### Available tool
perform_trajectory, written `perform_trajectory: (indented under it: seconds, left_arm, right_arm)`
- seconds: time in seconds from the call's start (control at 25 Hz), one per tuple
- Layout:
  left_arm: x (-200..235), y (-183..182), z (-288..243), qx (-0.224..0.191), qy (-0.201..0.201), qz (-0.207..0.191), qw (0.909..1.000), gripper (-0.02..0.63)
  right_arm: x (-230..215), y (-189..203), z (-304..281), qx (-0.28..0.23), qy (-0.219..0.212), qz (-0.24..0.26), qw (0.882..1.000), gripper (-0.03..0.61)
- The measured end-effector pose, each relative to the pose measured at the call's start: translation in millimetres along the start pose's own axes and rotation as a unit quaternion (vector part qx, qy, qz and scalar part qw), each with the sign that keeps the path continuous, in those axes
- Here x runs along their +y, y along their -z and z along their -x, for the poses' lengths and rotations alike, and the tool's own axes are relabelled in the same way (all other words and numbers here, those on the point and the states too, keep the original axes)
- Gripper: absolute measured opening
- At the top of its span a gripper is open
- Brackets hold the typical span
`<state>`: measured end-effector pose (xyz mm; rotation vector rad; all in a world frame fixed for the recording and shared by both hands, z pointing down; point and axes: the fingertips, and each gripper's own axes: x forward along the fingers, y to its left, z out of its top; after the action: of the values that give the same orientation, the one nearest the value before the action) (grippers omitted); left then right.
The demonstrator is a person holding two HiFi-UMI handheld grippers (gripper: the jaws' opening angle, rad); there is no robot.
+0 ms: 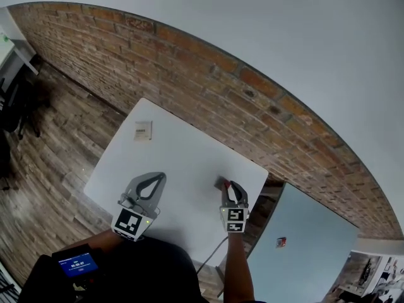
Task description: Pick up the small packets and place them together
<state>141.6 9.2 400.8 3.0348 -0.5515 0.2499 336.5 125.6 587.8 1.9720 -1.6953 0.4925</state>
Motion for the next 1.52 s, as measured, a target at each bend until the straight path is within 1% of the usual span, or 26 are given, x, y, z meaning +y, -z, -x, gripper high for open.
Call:
perform_trajectory:
  seconds: [0.16, 0.28, 0.44, 0.6, 0.92, 1.12, 1.52]
  left_arm:
    - [3.5, 0.0, -2.2, 0.002, -0.009, 0.001, 1.0, 0.0]
    - [-2.1, 1.7, -7.3, 0.005, -0.005, 0.0, 1.0, 0.0]
    - [-10.0, 4.7, -7.4, 0.004, 0.003, -0.002, 1.0, 0.0]
    - [-11.1, 10.7, -7.0, 0.018, -0.001, 0.003, 0.9998, 0.0]
    - [-1.0, 14.0, -0.9, 0.027, -0.02, -0.002, 0.9994, 0.0]
    - [1.5, 21.5, 2.9, 0.037, -0.032, 0.0, 0.9988, 0.0]
    - [0.3, 28.8, 1.6, 0.053, -0.035, 0.0, 0.998, 0.0]
  right_arm:
    - [-0.7, 16.8, -12.8, 0.02, -0.01, -0.015, 1.0, 0.095]
    - [-2.8, 26.9, -20.2, 0.034, -0.02, -0.019, 0.999, 0.097]
    - [1.4, 38.4, -32.6, 0.055, -0.045, -0.016, 0.997, 0.115]
    - [-1.8, 49.8, -45.3, 0.07, -0.06, -0.015, 0.996, 0.14]
    - [-1.0, 64.1, -61.6, 0.101, -0.087, 0.0, 0.991, 0.138]
    - [-3.6, 78.5, -73.0, 0.109, -0.1, 0.006, 0.989, 0.138]
    - [-10.4, 92.2, -88.5, 0.134, -0.117, -0.004, 0.984, 0.138]
